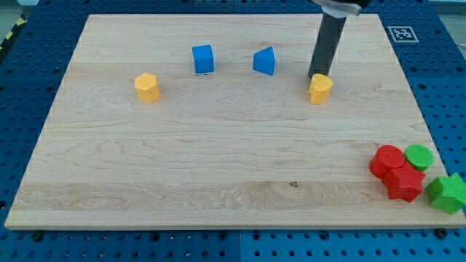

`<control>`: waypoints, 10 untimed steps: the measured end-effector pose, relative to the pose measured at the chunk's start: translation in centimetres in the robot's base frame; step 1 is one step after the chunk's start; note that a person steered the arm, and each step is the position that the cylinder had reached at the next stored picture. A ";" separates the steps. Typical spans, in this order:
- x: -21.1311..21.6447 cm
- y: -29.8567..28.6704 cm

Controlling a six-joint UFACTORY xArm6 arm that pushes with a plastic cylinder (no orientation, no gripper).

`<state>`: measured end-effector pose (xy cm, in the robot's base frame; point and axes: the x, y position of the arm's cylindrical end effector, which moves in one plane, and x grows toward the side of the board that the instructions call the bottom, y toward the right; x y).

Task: Separate the red circle from the group of blocks

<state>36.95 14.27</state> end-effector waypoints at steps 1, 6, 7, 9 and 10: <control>0.7 0.0; 6.5 20.2; 7.4 20.3; 18.3 19.4; 19.7 19.2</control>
<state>56.62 33.46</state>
